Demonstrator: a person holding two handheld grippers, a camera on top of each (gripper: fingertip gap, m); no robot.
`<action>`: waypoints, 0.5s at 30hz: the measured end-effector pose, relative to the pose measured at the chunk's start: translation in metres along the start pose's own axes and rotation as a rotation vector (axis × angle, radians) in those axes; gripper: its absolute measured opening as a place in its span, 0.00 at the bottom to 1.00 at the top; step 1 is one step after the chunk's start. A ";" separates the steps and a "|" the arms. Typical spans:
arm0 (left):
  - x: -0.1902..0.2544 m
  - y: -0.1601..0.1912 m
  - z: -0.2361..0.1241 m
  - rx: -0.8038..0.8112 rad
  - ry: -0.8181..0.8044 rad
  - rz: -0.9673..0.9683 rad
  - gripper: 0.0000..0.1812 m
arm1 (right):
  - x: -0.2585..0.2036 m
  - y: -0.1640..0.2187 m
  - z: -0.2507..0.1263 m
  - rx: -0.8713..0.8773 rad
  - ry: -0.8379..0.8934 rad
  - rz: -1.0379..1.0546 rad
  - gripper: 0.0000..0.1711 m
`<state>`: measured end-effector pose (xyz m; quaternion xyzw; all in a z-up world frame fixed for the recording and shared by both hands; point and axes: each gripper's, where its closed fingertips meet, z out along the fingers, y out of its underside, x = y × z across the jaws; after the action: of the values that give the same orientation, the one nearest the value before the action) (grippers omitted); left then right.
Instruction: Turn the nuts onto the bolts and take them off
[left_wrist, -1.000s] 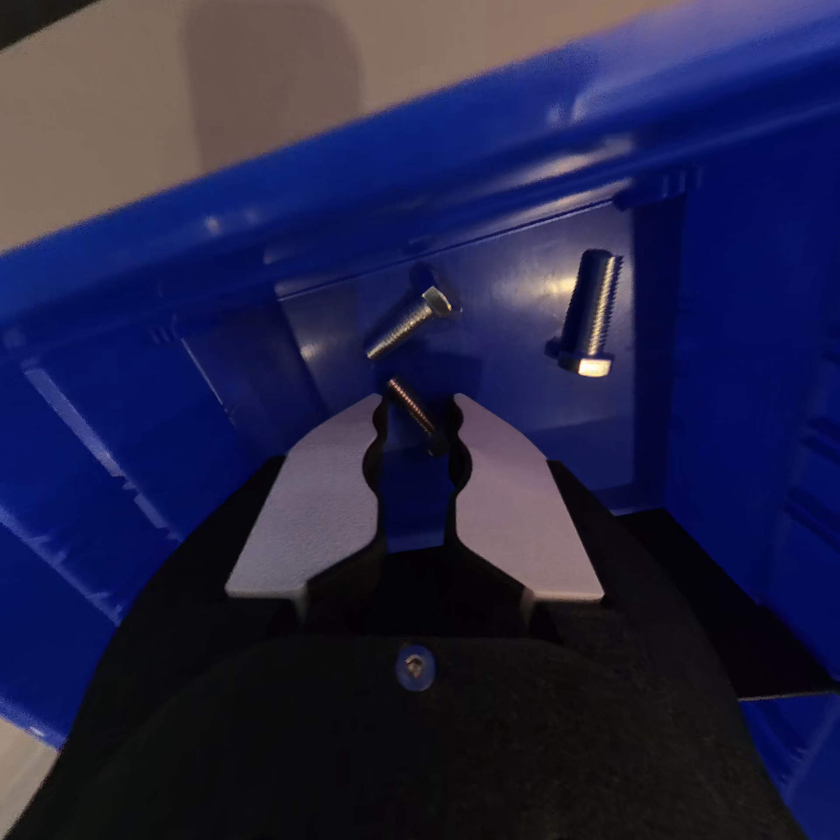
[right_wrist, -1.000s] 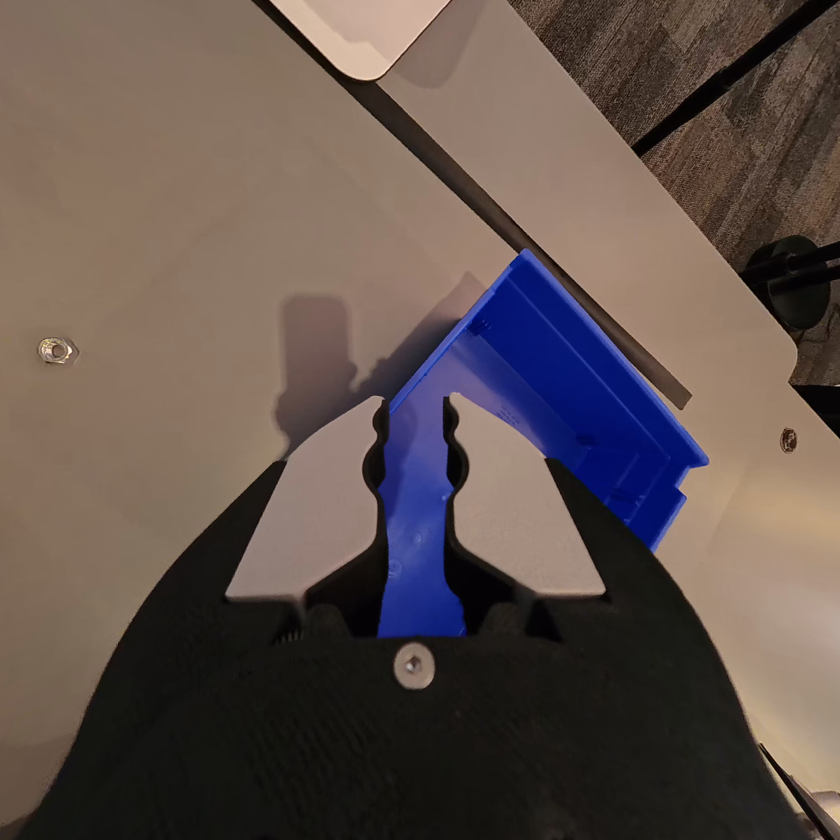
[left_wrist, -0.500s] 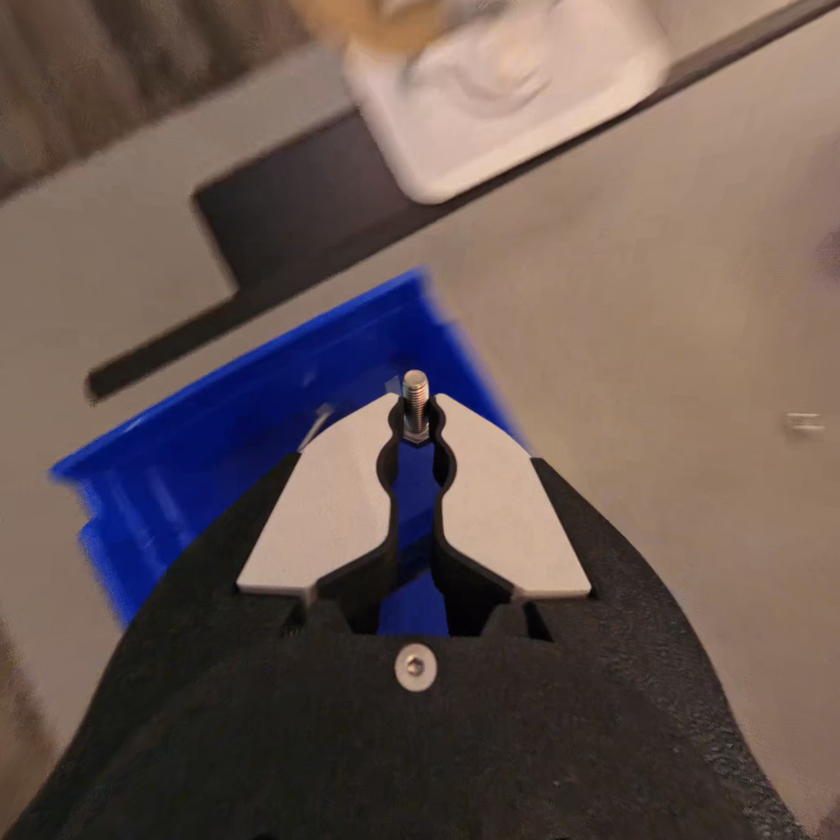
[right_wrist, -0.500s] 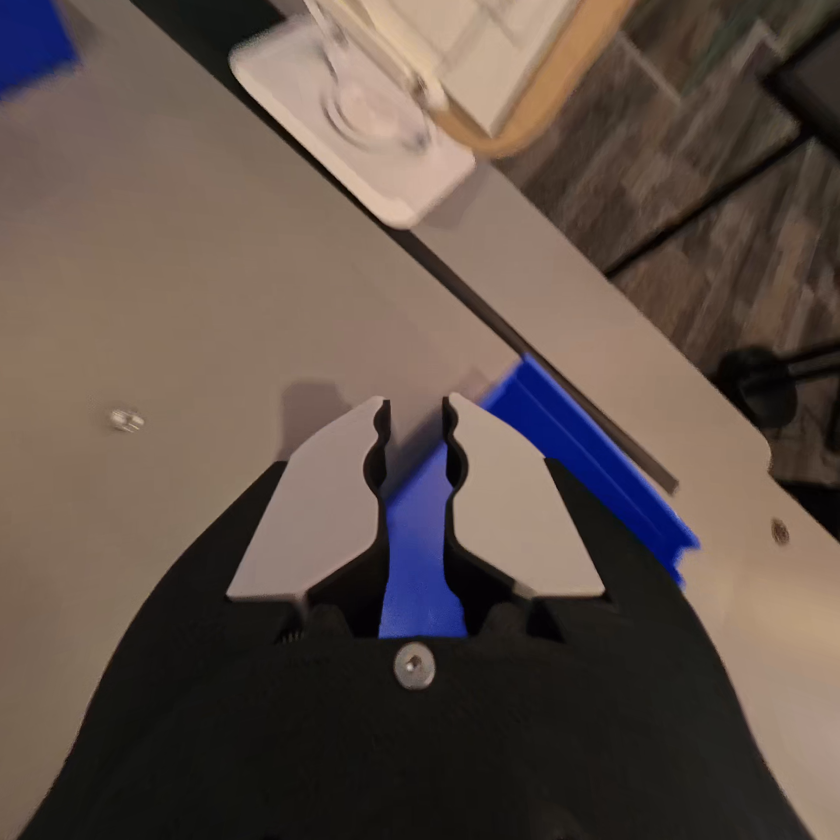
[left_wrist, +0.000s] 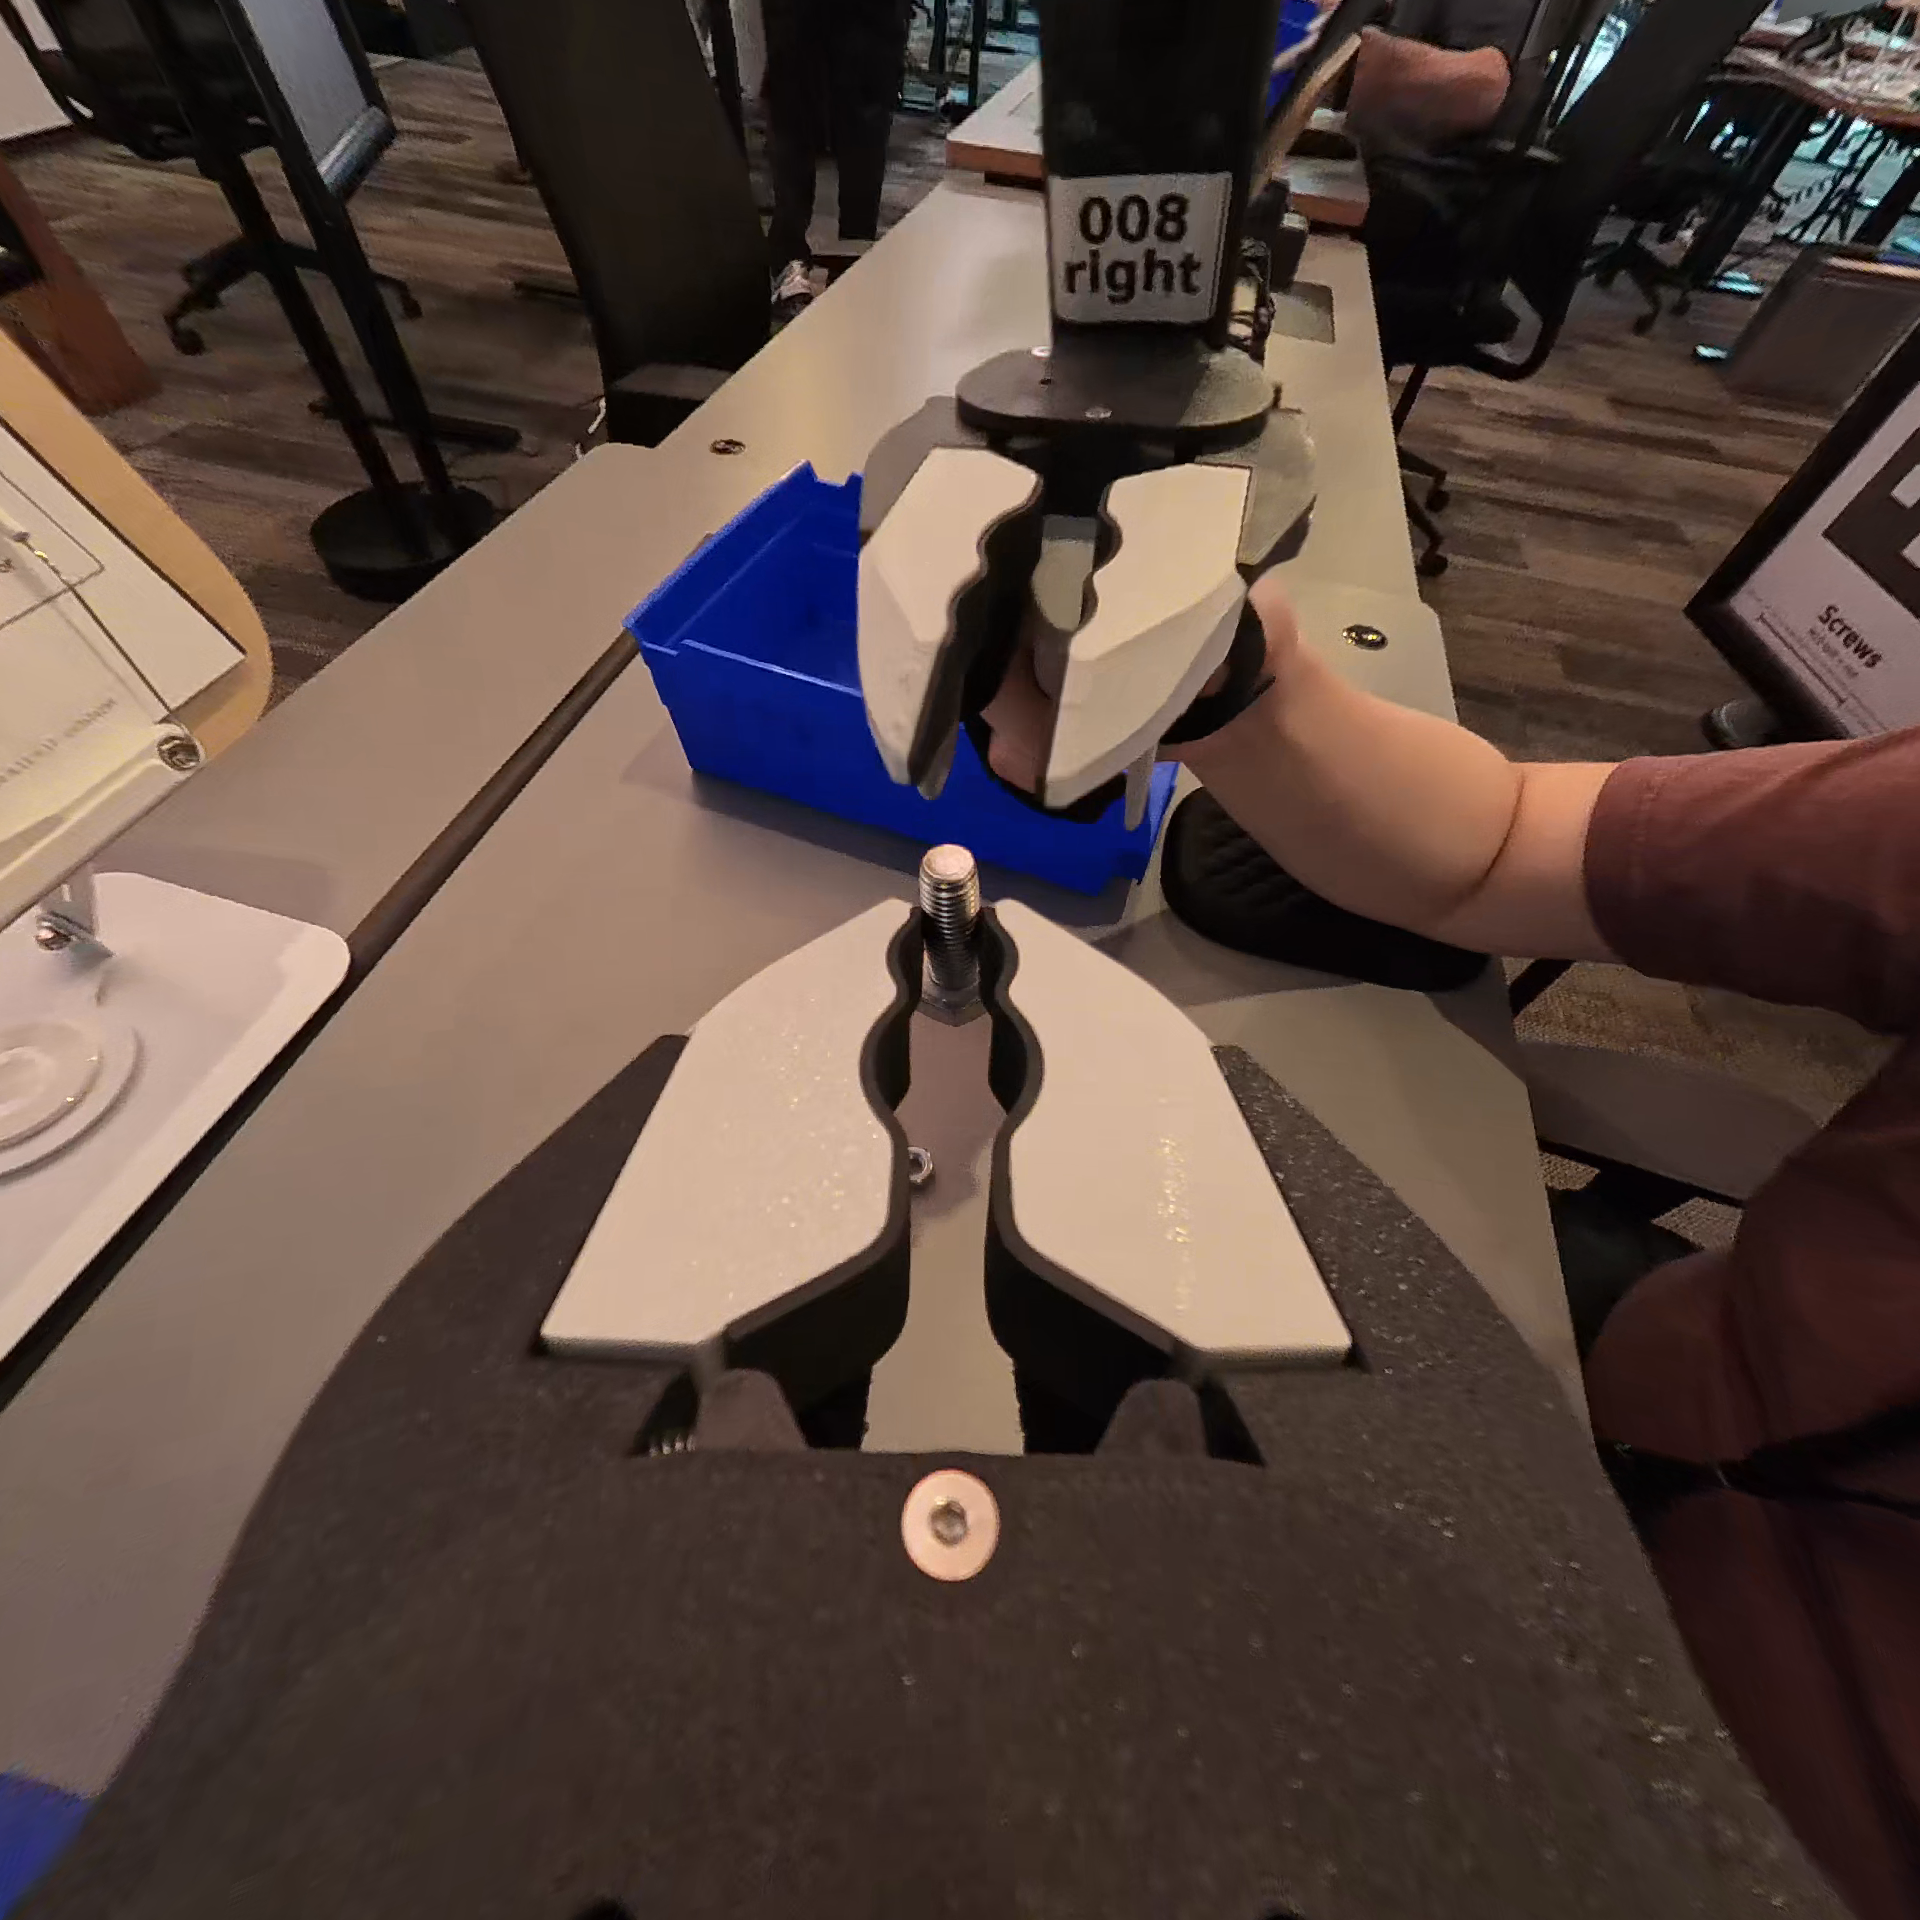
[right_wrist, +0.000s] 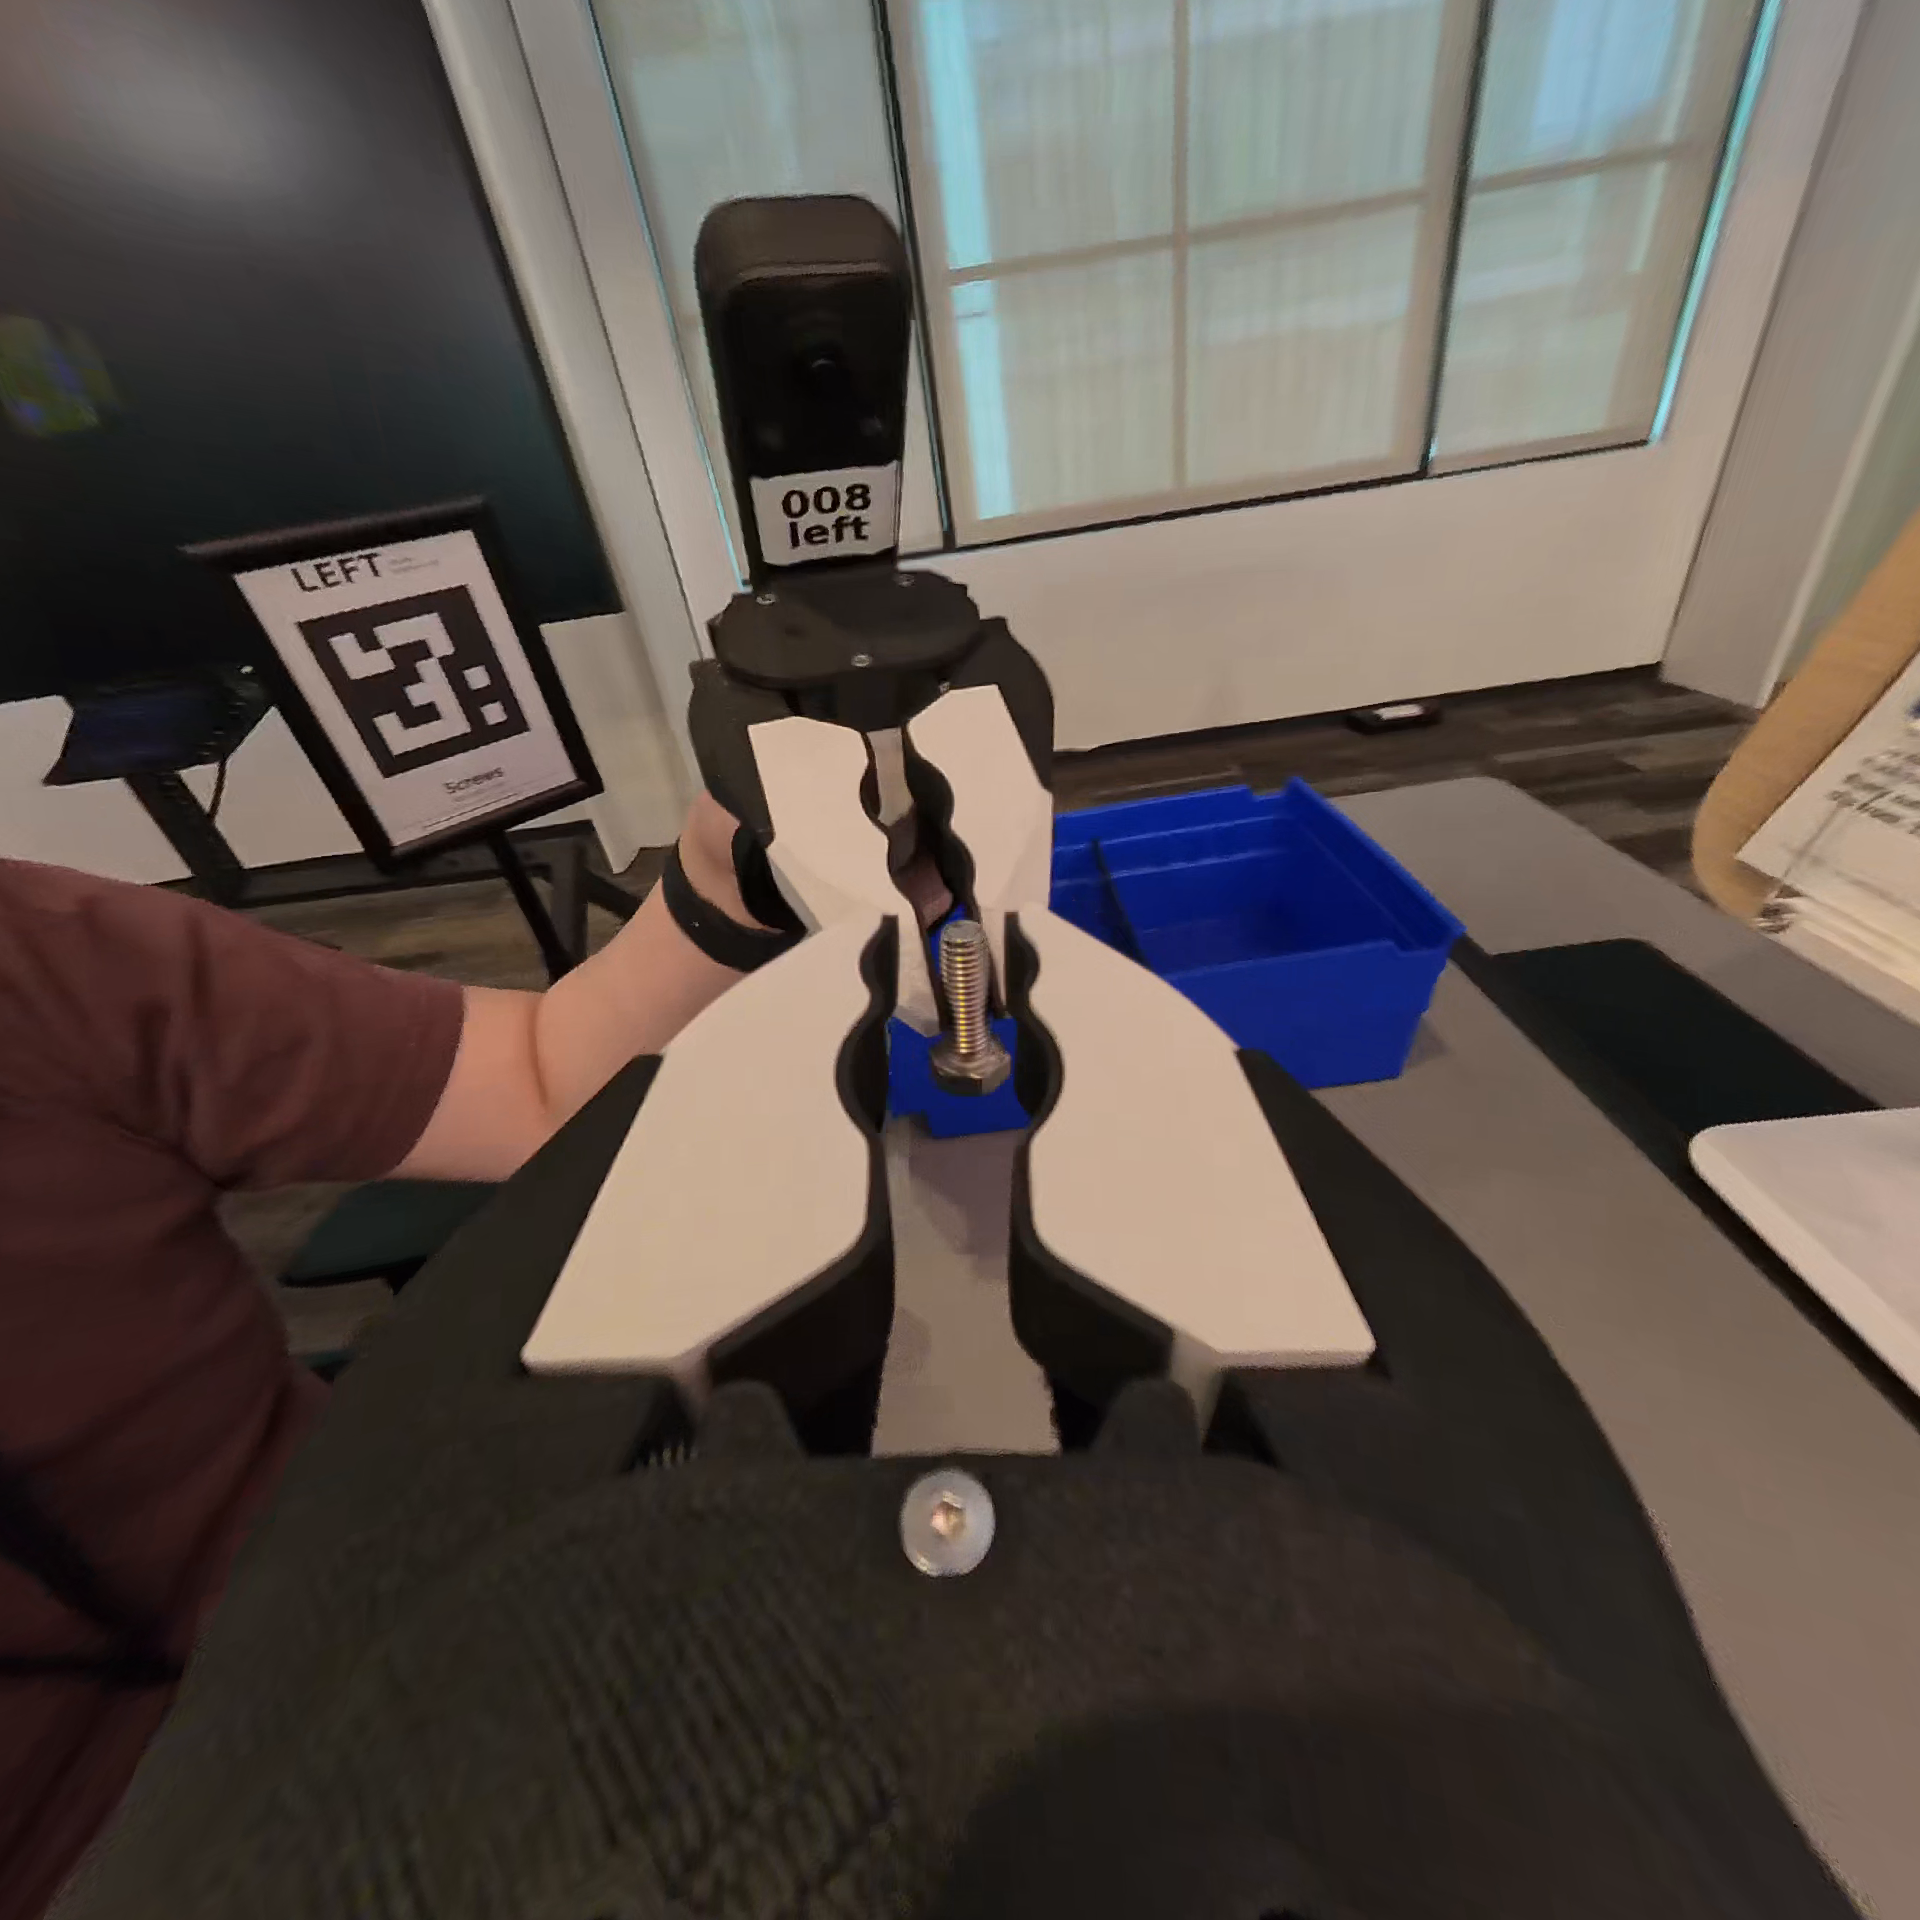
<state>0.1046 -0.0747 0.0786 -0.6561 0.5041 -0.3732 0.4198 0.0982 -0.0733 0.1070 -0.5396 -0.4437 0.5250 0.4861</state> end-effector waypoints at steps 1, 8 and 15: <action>0.002 0.001 0.002 0.000 0.009 0.006 0.05 | -0.001 0.003 0.002 -0.016 -0.005 0.001 0.11; 0.005 0.007 0.005 -0.037 0.003 0.038 0.05 | -0.001 0.018 0.008 -0.078 -0.034 0.030 0.06; 0.005 0.016 0.006 -0.057 0.029 0.012 0.21 | 0.001 0.013 0.005 -0.047 -0.017 0.033 0.06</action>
<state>0.1056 -0.0809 0.0622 -0.6594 0.5243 -0.3655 0.3959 0.0925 -0.0739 0.0944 -0.5537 -0.4509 0.5269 0.4609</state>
